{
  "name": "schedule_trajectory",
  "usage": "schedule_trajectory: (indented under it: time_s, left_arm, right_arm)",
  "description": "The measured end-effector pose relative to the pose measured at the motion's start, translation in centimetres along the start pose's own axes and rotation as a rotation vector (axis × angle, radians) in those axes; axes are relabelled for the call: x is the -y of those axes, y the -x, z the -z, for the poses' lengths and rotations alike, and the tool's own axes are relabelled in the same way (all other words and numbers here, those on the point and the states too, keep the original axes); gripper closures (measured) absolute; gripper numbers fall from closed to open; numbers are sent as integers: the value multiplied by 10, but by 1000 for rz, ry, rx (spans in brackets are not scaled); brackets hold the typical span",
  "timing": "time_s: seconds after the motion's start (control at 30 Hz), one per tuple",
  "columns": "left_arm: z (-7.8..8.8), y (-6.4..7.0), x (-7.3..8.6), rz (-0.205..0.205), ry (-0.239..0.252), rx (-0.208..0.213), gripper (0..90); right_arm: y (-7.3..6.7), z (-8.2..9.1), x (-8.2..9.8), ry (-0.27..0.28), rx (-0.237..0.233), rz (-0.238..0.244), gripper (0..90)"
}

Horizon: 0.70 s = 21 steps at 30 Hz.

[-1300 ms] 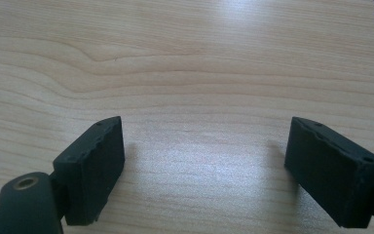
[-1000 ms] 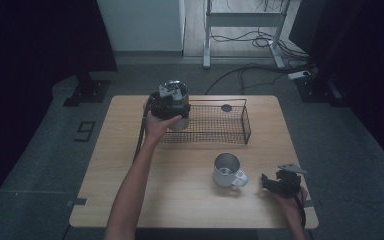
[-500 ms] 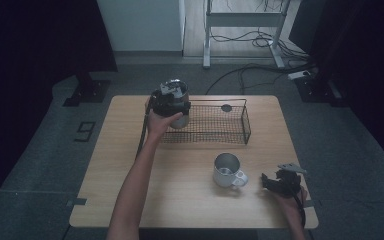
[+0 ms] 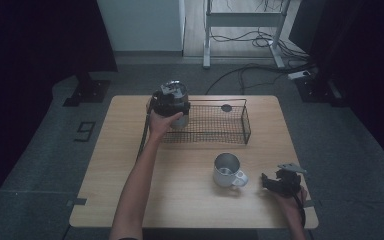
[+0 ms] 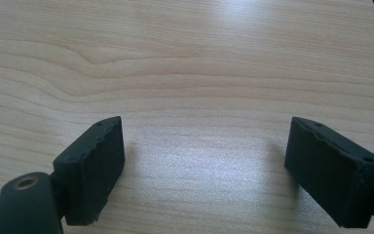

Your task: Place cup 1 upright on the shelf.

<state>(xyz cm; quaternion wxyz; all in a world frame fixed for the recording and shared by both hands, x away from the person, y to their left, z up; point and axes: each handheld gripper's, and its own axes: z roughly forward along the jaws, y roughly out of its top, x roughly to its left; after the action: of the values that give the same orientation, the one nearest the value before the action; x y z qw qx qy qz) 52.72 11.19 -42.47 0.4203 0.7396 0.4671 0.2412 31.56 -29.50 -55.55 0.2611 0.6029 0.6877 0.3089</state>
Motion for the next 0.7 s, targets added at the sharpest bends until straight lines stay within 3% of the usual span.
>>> schedule_trajectory:
  time_s: [0.7]
  left_arm:
    - [-23,-4,22,41,-50,-28,39]
  right_arm:
    - [0,0,0,0,0,0,143]
